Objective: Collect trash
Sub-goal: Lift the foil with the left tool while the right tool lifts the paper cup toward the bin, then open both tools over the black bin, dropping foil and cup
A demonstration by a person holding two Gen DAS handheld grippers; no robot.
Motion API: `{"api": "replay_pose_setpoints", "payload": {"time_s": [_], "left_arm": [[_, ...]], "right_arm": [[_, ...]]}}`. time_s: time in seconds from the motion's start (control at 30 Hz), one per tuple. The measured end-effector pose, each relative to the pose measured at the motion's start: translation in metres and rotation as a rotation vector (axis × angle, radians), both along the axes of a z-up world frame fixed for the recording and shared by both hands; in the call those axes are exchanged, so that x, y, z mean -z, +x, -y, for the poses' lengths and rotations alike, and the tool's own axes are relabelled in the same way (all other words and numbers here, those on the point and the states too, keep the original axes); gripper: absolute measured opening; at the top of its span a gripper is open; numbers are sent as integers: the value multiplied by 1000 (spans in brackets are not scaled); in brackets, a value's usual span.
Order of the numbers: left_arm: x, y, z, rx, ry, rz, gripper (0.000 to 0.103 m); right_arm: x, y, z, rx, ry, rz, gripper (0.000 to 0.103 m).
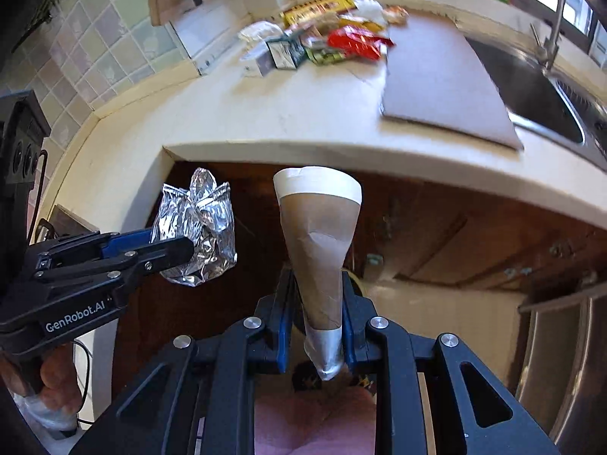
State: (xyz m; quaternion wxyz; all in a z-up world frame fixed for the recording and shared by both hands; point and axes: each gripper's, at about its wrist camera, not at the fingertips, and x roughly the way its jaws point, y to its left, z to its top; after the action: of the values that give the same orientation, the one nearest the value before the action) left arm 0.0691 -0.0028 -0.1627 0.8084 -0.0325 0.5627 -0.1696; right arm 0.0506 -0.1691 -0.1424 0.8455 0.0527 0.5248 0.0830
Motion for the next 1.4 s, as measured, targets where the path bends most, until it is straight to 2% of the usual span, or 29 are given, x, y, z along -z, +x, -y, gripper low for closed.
{"api": "replay_pose_setpoints", "payload": {"time_s": [0.1,0.2,0.43,0.6,0.73,0.83,0.93,1.03,1.13,1.27,1.4], "left_arm": [[26,-1,13,-3,34,-20,25],[61,1,24,-14,72,-45,25],[186,3,39,-65,147,-108,25],[273,5,35,-103,195,-168,25],[316,10,30,-99,236,-186,25],[336,9,27,-83,264,-196,25],[342,7,24,-70,284,-190,26],[343,7,17,-65,274,-203,26],[339,18,12,-77,273,-210,40],[334,21,12,-91,302,-185,60],[333,22,15,-96,301,-170,68]], "right_arm": [[28,-5,9,5,15,-44,21],[66,-6,14,6,59,-132,21],[193,-4,23,11,92,-236,21],[278,9,15,-18,63,-278,22],[331,20,7,-33,42,-302,23],[360,25,0,-49,35,-320,25],[379,29,-5,-62,30,-337,27],[388,34,-4,-60,42,-354,37],[387,39,-4,-57,72,-342,55],[384,37,-3,-52,65,-330,59],[383,38,7,-40,67,-323,65]]}}
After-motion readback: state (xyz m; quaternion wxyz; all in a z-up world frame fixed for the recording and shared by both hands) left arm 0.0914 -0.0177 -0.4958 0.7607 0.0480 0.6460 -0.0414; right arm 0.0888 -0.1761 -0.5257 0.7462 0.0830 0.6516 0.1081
